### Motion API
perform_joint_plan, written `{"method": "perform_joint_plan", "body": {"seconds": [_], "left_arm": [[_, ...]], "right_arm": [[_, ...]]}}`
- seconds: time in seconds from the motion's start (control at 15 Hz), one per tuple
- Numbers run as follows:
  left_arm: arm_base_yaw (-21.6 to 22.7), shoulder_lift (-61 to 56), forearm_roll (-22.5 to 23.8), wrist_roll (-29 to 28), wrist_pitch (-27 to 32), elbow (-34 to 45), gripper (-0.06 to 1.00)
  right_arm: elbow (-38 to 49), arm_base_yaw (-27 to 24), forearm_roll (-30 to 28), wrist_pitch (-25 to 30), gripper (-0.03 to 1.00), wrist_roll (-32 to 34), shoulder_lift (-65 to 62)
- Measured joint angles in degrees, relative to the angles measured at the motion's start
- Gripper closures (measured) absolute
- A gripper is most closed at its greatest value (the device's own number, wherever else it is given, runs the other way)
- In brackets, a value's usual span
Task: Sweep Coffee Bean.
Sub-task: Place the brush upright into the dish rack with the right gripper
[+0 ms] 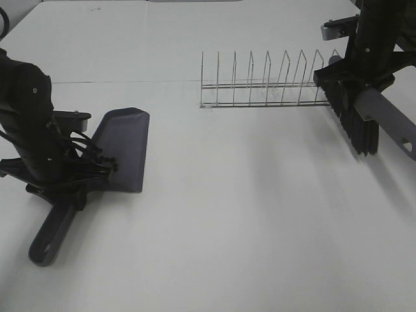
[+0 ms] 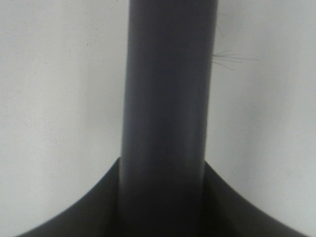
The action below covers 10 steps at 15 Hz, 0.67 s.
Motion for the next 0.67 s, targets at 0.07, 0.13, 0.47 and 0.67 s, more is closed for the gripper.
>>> {"method": "perform_joint_plan", "body": {"seconds": [0.07,0.13,0.47,0.67], "left_arm": [[0.0,0.0,0.0,0.0,0.0,0.0,0.62],[0.0,0.0,0.0,0.0,0.0,0.0,0.62],[0.0,0.0,0.0,0.0,0.0,0.0,0.62],[0.0,0.0,0.0,0.0,-0.1,0.0,0.62]], "right_arm": [[-0.1,0.0,0.0,-0.2,0.71,0.0,0.7],[-0.1,0.0,0.0,-0.2,0.71,0.0,1.0],[-3.7,-1.9,1.1,-1.8,0.71,-0.6,3.8],[-11.3,-3.2,3.9,-0.9,0.71,-2.3,6.6]]}}
